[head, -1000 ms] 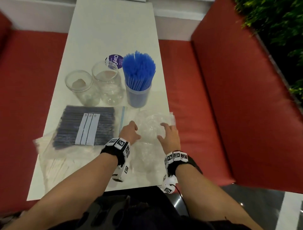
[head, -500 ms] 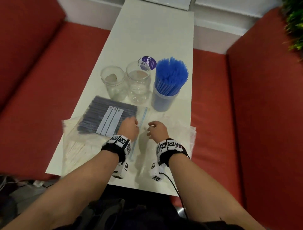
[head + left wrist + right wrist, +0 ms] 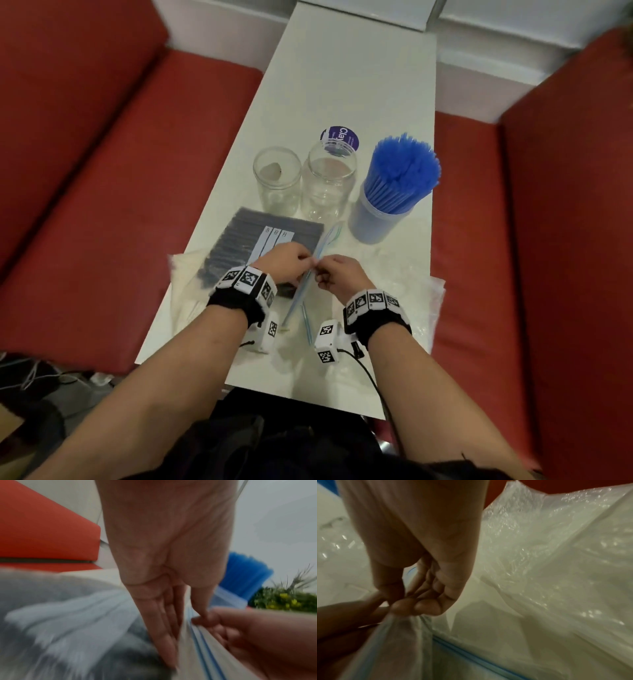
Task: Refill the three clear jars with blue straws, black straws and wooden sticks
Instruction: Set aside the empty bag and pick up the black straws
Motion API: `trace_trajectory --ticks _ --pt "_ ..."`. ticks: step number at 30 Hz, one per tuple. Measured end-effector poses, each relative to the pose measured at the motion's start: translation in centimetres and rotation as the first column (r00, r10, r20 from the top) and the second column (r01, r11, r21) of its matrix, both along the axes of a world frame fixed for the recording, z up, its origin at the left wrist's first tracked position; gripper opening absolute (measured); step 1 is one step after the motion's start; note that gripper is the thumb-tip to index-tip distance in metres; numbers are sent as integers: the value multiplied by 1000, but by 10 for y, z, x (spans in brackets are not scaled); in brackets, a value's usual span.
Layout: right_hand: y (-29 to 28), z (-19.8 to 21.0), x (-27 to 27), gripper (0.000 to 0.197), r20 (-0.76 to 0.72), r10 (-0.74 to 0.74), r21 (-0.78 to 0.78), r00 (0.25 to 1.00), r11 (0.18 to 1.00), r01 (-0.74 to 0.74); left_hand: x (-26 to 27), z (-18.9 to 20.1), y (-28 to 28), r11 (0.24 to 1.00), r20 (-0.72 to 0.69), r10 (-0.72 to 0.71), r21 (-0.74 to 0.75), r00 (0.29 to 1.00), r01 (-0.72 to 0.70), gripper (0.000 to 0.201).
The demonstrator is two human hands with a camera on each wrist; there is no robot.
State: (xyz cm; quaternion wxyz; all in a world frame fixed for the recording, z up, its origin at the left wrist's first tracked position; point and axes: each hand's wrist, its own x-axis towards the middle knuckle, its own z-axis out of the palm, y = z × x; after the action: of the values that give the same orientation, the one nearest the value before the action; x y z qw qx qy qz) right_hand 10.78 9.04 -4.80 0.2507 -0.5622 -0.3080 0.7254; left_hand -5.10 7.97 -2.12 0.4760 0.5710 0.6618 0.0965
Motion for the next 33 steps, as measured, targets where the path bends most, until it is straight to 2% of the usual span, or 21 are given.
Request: trace_trajectory --ticks 2,5,7,10,14,17,20,22,25,27,29,31,33 --pt "4 19 3 18 -97 48 62 994 997 -42 -13 28 11 995 97 -94 -27 991 97 39" --pt "12 52 9 16 -198 150 143 969 982 -123 -26 67 26 980 249 -159 -80 955 184 32" --pt "17 69 10 12 -255 180 174 950 975 -138 -30 90 33 977 290 -167 -77 942 197 31" --pt "20 87 11 10 -299 221 221 928 962 -158 -31 113 37 978 351 -129 -108 928 177 42" --pt "25 99 9 6 -241 273 305 931 932 -194 -27 124 37 987 327 -112 -70 938 142 45" --pt "27 107 7 19 -146 311 348 939 905 -246 -23 122 36 993 260 -105 -17 960 113 36" --pt "27 108 7 26 -83 278 354 957 906 -233 -24 117 34 998 348 -8 -56 937 29 29" --pt "26 108 9 26 -98 202 326 974 932 -161 -29 112 32 995 429 81 -84 899 -50 27" --pt "25 105 20 25 -153 45 241 987 971 -7 -44 107 31 962 548 274 -140 791 -236 25" --pt "24 101 30 31 -149 -20 205 989 977 51 -56 105 32 905 593 419 -213 687 -367 23" --pt "23 94 37 42 -132 -50 194 990 978 76 -67 101 34 844 629 527 -309 571 -439 27" --pt "20 88 40 43 -101 -59 194 993 978 78 -72 99 34 791 687 599 -428 412 -437 30" --pt "18 80 40 44 -104 -100 176 989 977 118 -74 97 34 738 725 654 -549 217 -391 30"
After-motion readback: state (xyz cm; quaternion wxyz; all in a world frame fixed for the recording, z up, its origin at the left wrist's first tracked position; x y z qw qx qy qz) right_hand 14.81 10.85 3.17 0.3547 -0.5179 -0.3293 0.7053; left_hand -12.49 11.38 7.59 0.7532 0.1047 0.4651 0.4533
